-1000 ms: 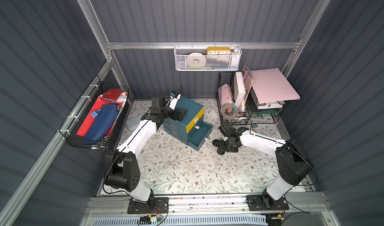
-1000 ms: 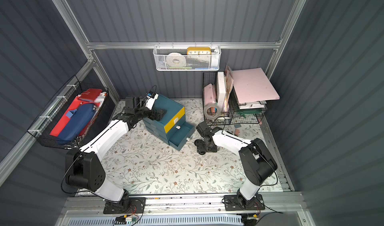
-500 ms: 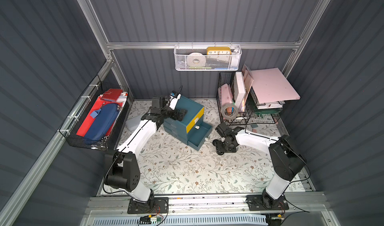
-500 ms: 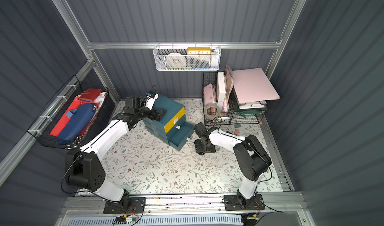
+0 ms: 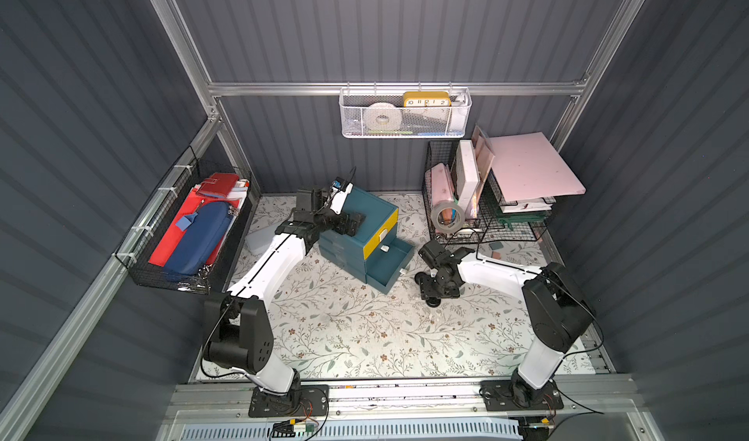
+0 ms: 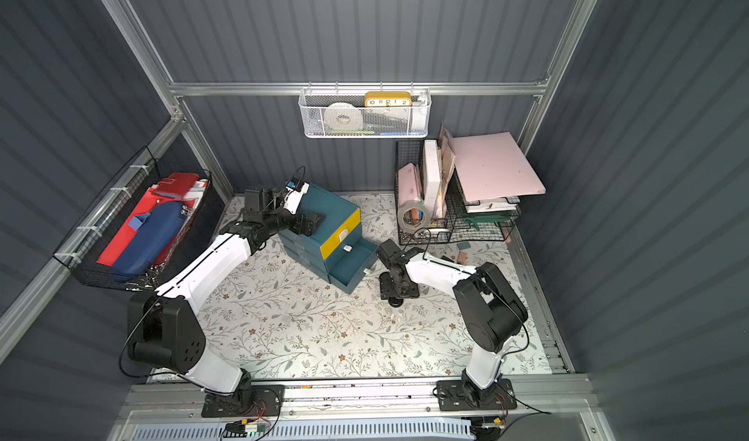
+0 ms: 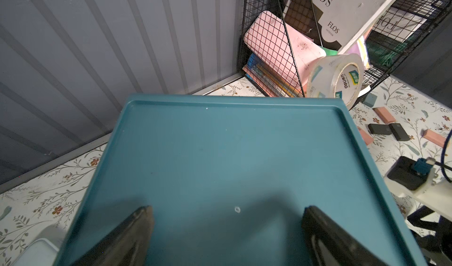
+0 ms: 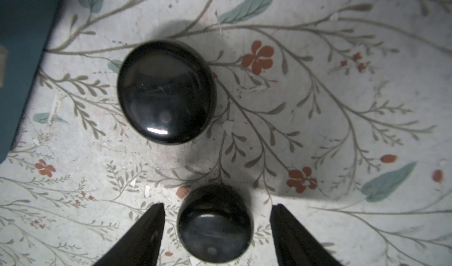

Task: Put the bluetooth earphones in the drawer according to color
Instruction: Pick up the Bluetooth earphone from the center of the board.

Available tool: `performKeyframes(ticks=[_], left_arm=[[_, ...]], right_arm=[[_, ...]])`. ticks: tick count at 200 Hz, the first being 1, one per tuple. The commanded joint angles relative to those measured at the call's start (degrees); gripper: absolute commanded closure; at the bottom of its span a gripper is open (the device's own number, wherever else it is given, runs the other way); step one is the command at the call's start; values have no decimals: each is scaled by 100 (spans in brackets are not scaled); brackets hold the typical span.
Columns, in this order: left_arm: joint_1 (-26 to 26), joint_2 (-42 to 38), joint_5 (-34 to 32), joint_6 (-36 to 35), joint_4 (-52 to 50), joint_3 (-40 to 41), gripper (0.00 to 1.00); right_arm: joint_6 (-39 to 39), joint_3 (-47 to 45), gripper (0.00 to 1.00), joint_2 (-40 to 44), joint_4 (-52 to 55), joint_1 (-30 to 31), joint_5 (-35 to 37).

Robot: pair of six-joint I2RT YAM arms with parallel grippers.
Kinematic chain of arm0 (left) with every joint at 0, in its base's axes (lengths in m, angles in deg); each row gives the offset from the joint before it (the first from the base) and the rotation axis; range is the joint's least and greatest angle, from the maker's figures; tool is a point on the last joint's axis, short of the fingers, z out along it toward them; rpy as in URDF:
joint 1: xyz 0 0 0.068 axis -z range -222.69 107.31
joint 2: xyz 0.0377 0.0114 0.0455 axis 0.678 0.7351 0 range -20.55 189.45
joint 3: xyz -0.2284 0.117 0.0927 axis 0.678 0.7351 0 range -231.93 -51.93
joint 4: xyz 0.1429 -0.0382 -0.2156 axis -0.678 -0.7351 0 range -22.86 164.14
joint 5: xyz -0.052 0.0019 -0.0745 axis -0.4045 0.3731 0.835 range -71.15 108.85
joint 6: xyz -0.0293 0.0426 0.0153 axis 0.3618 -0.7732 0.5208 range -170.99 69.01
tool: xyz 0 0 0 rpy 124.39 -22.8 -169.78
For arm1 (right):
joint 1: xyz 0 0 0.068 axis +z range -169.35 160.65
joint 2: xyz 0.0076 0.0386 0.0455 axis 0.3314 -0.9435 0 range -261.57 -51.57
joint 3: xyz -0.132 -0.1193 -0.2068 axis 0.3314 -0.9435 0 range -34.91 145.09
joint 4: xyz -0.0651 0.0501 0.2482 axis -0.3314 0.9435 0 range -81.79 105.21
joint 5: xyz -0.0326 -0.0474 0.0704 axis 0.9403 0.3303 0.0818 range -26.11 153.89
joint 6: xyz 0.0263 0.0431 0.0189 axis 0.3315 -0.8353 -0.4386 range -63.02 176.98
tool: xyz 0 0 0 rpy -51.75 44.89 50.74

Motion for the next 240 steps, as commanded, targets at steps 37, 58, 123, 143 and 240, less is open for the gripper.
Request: performKeyframes(ticks=[37,58,123,143,240], left_arm=[[90,85,75,196,-993,223,1],[90,93,75,197,-993,223,1],[90,120,67,196,-992,223,1],[90,137,67,196,-984,228,1],[90,147,76,196,-986,225,0]], right_arm=[[0,57,28,-120,209,139,86],[13,80,29,-179,226,161,85],[25,100,34,-424,197,180,18],[35,127,38,-472,224,186,30],[36,164,80,-444,326,200,117]])
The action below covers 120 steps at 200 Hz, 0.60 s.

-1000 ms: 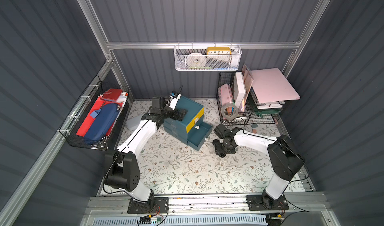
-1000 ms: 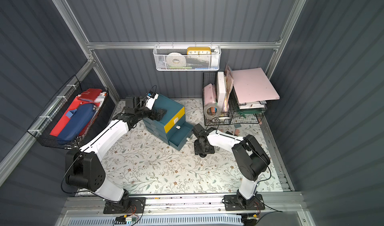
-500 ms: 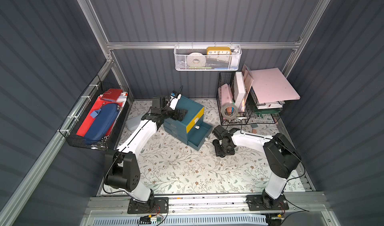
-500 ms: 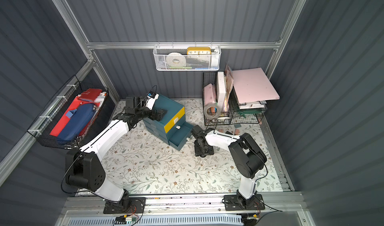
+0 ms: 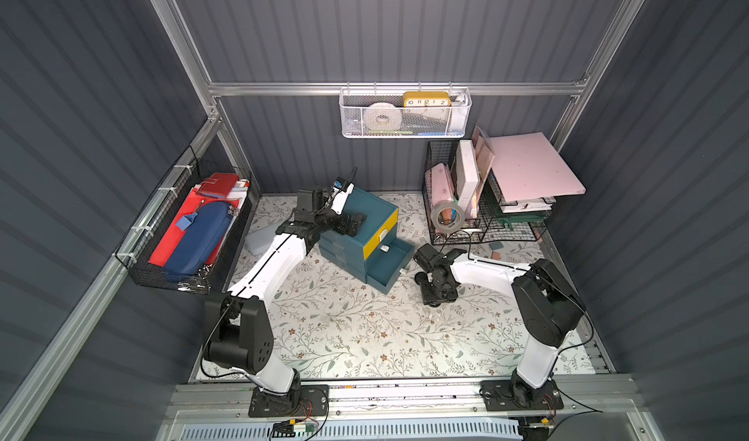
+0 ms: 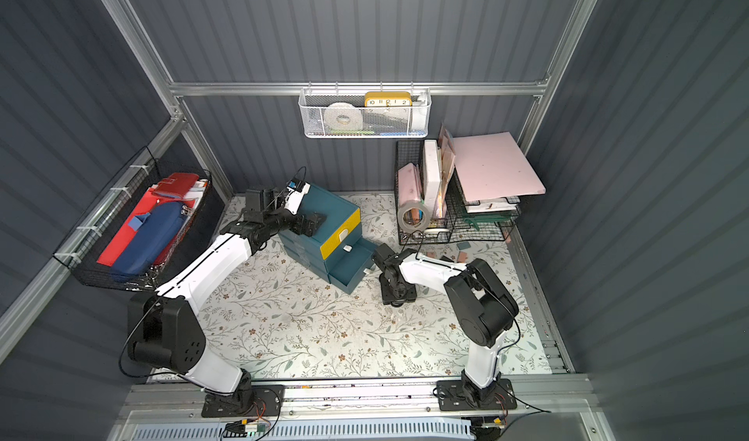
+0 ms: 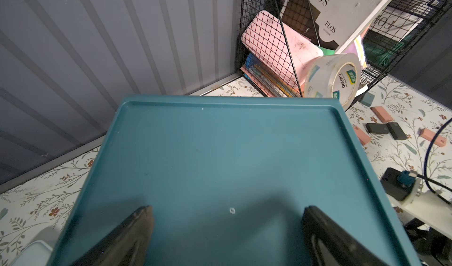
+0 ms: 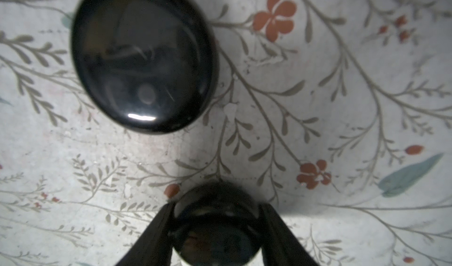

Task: Put the bluetooth earphones in the drawer according to color
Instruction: Pick up the Bluetooth earphone from the center of the board.

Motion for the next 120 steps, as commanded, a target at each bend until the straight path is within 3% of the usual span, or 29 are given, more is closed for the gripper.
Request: performKeyframes(ticks=[1,28,120], left_arm=[[57,147,74,194,-976,229,0],[57,155,68,194,-984,223,1],[66,129,82,202,-990,221,1]], right_arm=[[7,24,80,-104,6,43,24],[-10,41,100,-26,30,43,132],[-33,683,100,698,-683,25,487]])
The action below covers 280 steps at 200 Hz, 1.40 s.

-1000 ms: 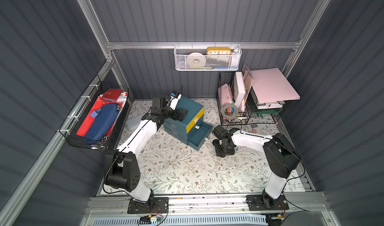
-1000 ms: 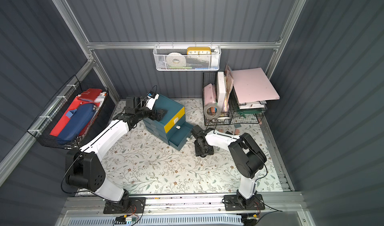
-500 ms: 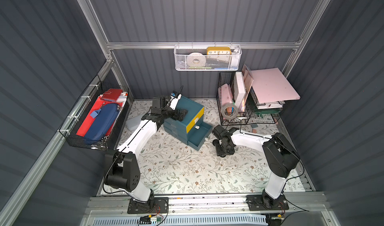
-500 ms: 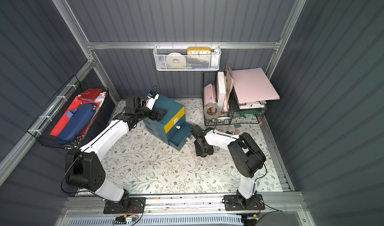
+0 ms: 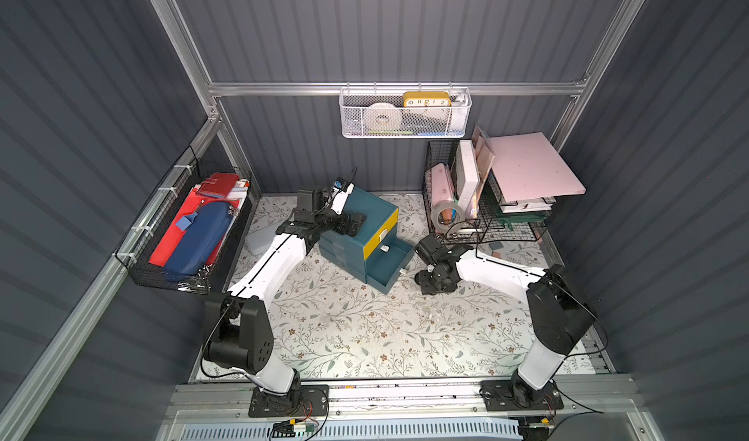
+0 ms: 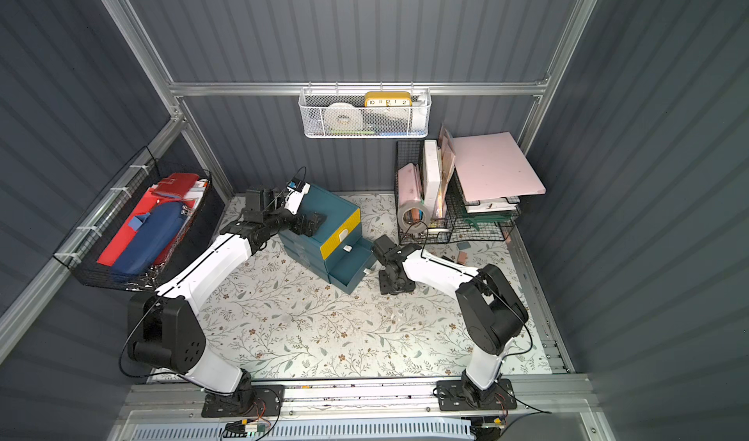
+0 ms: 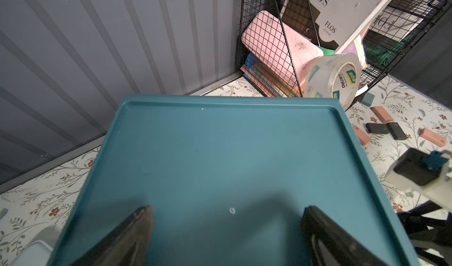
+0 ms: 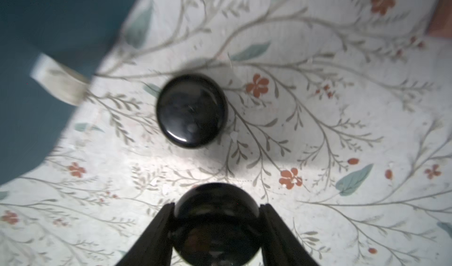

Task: Put the bluetooth earphones in the drawer according to color
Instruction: Pick up the Bluetooth earphone from the center of the board, then place the bluetooth earphone in the drawer.

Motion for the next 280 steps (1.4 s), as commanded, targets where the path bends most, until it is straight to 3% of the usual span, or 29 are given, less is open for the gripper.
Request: performKeyframes(ticks=[1,66,101,191,280], left_arm=[[66,129,82,207,-992,222,1],[66,141,100,198,-992,213,1],[73,120,92,202,-989,223,1],[75,76,60,185,-1001,221,1],[75,67,29,168,-1005,230,0]], right_arm=[[-20,323,100,194,-541,1,121],[47,1352,100,-265,-1337,-142,-720],[-183,1476,100,-602,-1687,-143,-1169],[-604,1360,100,-1048,-2383,-141,-1380],[-618,1443,100,-1285,-2317,-170,-1254]])
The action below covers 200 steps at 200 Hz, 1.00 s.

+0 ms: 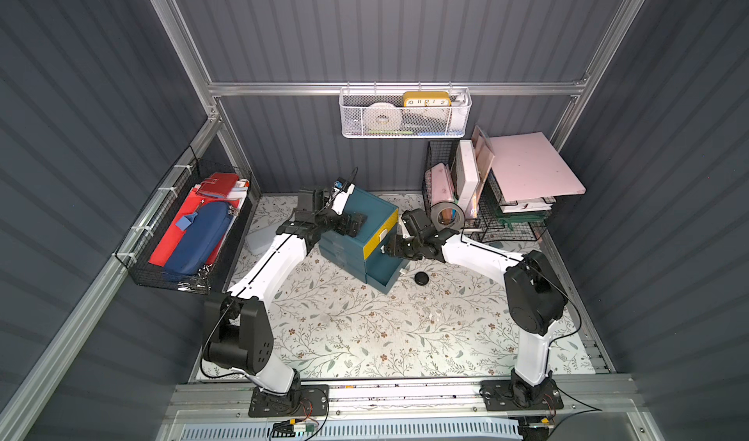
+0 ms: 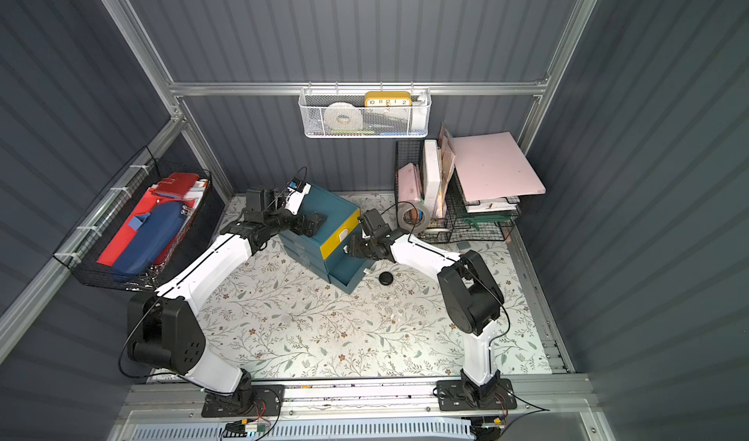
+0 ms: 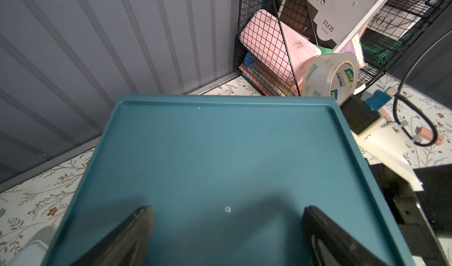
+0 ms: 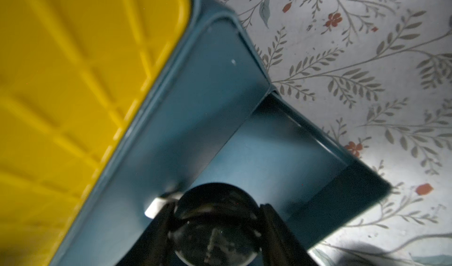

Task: Put the bluetooth earphones in the drawer according to color
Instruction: Place the bluetooth earphone in the drawer.

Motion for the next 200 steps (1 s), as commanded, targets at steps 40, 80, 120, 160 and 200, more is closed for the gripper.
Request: performKeyframes(ticks=[40,80,120,160,200], left_arm=[[44,93,43,170,-953,230,1],[44,107,43,169,-953,226,1],[44,133,38,161,-953,230,1],[44,150,52,164,-953,228,1],[44,159,59,165,-953,227,1]], right_arm=[[-87,-33,100,-55,-86,-132,181],[-69,112,100,-217,-70,-152,172],[-78,139,82,-288,-80,-174,161],[-78,158,53,-309,-98,-201,127],[-47,131,37,-254,-87,-204,157]])
